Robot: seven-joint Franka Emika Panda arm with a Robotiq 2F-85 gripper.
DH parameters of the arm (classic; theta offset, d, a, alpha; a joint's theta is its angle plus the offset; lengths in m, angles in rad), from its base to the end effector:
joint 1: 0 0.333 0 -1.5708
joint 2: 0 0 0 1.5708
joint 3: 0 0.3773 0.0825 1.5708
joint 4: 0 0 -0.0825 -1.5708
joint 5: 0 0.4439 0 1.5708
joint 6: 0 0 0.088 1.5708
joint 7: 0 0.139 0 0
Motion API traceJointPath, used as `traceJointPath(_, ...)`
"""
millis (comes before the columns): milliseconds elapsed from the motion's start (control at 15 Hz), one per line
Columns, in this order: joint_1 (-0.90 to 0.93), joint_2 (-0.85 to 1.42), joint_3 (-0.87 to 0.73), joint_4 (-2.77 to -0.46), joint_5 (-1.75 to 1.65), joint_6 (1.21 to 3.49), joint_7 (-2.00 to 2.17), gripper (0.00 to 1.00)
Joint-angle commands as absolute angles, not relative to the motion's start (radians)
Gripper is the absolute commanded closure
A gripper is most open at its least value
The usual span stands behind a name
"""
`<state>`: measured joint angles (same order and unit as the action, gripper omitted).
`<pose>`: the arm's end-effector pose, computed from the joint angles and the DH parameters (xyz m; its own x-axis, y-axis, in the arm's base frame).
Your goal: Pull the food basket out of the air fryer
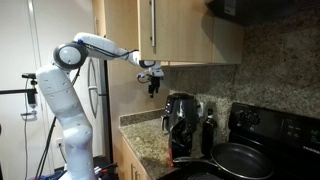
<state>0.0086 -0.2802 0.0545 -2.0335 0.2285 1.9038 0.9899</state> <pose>0.5322 0.0598 0.5968 0.5586 -0.8239 -0.0958 -0.8173 -0.5270 -0.2331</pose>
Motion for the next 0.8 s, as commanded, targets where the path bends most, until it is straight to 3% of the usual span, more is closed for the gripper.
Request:
traceJointPath(0, -0.009, -0.277, 0.068, -2.005, 0.199, 1.783, 1.047, 0.0)
traceJointPath(733, -0.002, -0.283, 0.066, -2.007, 0.194, 1.735, 1.048, 0.0)
